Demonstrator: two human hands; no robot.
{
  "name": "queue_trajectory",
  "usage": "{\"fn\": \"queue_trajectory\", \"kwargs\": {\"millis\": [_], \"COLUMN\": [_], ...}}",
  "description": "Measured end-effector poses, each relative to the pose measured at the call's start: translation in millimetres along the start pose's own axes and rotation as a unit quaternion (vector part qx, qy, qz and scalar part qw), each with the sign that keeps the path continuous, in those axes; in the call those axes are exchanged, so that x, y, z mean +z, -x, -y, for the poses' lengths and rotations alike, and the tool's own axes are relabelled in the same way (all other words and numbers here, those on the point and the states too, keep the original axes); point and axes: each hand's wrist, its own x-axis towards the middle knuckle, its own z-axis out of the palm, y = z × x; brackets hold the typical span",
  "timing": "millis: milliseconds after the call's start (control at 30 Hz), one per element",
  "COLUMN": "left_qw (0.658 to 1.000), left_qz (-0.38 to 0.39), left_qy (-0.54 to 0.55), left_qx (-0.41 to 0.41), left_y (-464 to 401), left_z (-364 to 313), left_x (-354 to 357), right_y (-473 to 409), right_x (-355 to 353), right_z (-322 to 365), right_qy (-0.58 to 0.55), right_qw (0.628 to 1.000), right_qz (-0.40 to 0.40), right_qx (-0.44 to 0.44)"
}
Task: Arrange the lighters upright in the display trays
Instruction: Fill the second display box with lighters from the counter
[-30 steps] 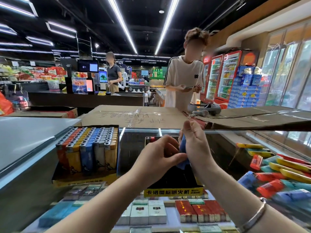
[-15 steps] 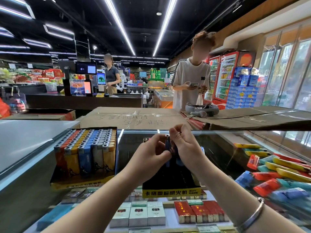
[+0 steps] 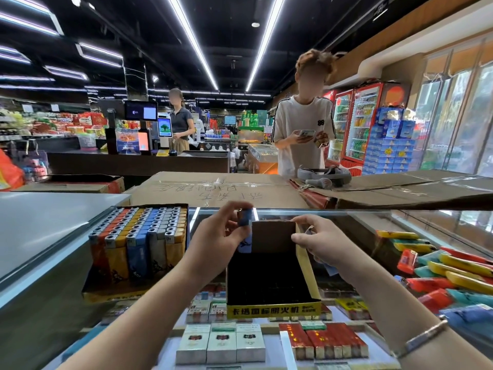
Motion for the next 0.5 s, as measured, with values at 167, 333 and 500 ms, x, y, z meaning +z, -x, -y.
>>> {"fn": "queue_trajectory", "kwargs": {"millis": [167, 333, 500], "left_qw": [0.999, 0.993, 0.981], "left_qz": [-0.012, -0.042, -0.045], "left_qy": [-0.039, -0.105, -0.18], "left_qx": [0.031, 0.026, 0.056], "left_y": [-0.1, -3.8, -5.5], "left_z": [5.2, 13.2, 15.1], "left_x": [0.0, 4.5, 9.2], "right_y": [2.3, 1.6, -0.9], "right_x": [4.6, 5.6, 7.3], "right_z": [1.7, 2.2, -1.7], "right_qy": [0.051, 0.081, 0.086], "right_qw": [0.998, 0.996, 0.995], "right_qz": [-0.022, -0.026, -0.027], "right_qx": [-0.031, -0.034, -0.036]}}
